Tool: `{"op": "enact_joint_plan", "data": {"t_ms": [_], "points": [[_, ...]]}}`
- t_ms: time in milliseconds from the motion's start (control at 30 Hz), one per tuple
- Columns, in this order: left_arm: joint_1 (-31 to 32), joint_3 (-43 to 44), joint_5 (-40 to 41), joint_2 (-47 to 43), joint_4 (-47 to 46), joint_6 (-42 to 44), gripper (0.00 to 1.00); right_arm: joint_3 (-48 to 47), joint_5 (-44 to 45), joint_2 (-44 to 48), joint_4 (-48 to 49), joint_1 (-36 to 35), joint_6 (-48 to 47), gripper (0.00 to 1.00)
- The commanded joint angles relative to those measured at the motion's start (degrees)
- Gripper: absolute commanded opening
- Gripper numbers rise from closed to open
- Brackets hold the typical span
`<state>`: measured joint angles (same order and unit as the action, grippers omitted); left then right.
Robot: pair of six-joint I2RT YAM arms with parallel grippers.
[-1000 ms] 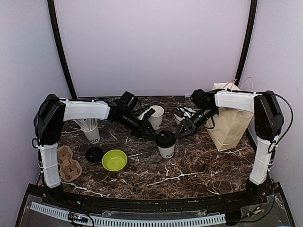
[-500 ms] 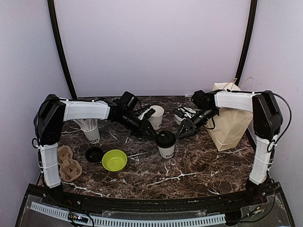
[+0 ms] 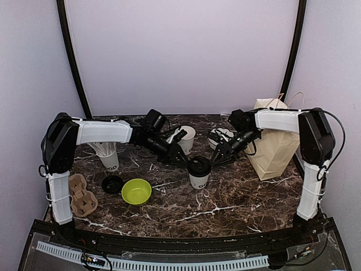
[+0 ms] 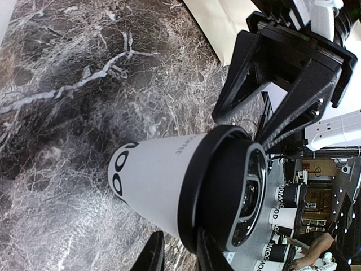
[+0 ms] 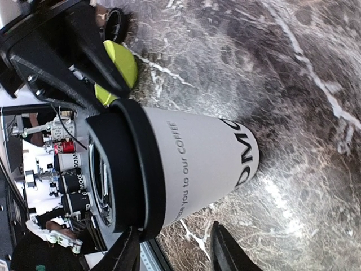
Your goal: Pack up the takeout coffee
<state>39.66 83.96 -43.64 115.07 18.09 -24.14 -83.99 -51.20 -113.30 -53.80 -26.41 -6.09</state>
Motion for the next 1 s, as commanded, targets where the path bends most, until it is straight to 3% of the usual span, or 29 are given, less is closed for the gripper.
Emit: {"op": "enact_joint_plan", "data": {"t_ms": [0, 167, 333, 500, 833, 967], "points": [[0.86, -3.16, 7.77, 2.72, 7.90, 2.53, 0.22, 2.86, 21.62, -5.35, 3.03, -0.99, 2.85, 0.36], [0.76, -6.36, 12.65, 3.70, 10.08, 4.05, 0.21, 2.78, 27.01, -6.95, 2.99, -1.44, 2.81, 0.30], [0.86, -4.34, 11.49, 2.13, 10.84, 4.10, 0.21, -1.21, 21.57, -6.54, 1.75, -1.37, 0.54, 0.25], [0.94, -4.02, 8.53, -2.83, 6.85, 1.95, 0.27, -7.41, 15.56, -3.83, 0.63, -1.28, -2.24, 0.29], [0.87, -4.93, 6.23, -10.05, -0.71, -1.36, 0.47, -19.65, 14.83, -8.32, -2.91, -1.27, -3.24, 0.35], [0.77, -4.68, 7.41, -11.90, -1.34, -2.19, 0.48, -20.58, 15.30, -5.72, -2.98, -0.89, -4.03, 0.41]]}}
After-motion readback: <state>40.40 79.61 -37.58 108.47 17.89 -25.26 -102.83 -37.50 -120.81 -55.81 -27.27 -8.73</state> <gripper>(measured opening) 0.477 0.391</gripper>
